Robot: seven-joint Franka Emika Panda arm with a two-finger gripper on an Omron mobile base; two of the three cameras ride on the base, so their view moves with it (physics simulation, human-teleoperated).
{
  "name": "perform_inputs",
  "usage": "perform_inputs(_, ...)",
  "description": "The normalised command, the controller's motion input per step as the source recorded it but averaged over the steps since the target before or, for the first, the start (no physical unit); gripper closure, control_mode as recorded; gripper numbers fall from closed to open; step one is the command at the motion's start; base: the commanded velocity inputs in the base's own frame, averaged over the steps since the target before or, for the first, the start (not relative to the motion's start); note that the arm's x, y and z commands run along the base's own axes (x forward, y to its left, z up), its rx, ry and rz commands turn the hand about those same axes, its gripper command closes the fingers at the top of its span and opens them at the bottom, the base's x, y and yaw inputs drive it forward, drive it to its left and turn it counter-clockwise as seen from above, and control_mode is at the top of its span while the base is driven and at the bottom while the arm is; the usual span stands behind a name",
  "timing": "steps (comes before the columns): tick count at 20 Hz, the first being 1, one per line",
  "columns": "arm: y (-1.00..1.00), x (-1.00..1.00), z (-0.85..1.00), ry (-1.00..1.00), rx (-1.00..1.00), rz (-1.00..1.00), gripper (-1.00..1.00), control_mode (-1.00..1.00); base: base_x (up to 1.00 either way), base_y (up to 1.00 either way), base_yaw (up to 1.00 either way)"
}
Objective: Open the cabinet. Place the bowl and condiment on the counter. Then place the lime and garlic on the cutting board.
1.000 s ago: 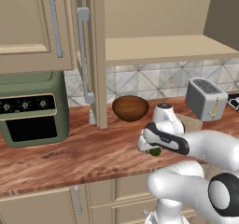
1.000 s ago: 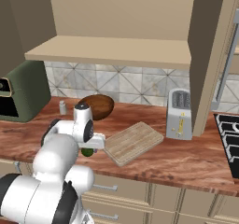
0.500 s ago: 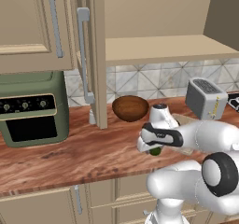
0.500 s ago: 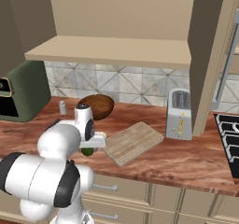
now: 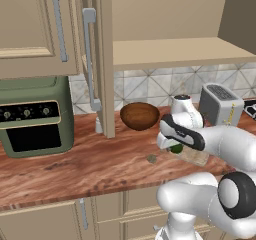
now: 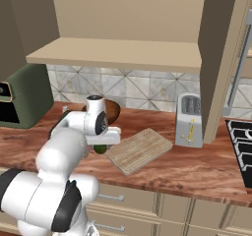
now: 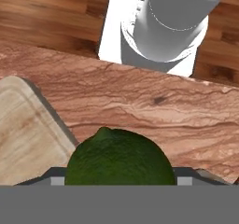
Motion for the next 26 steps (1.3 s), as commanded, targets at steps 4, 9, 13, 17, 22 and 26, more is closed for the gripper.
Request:
perform_inputs(4, -0.93, 0.35, 0.52, -0.05, 0.0, 0.0, 1.0, -1.0, 0.0, 0.0, 0.0)
perform_inputs(9, -0.84, 0.51, 0.07, 0.01, 0.0, 0.0, 1.0, -1.0, 0.0, 0.0, 0.0)
perform_inputs(13, -0.7, 0.51, -0.06, 0.05, 0.0, 0.0, 1.0, -1.0, 0.0, 0.0, 0.0)
perform_inputs(17, -0.43, 0.44, -0.15, 0.02, 0.0, 0.0, 1.0, -1.0, 0.0, 0.0, 0.0)
perform_inputs(22, -0.21, 0.24, -0.25, 0.01, -0.02, 0.0, -1.0, -1.0, 0.0, 0.0, 0.0)
perform_inputs(26, 0.0, 0.12, -0.27, 0.0, -0.05, 0.0, -1.0, -1.0, 0.0, 0.0, 0.0)
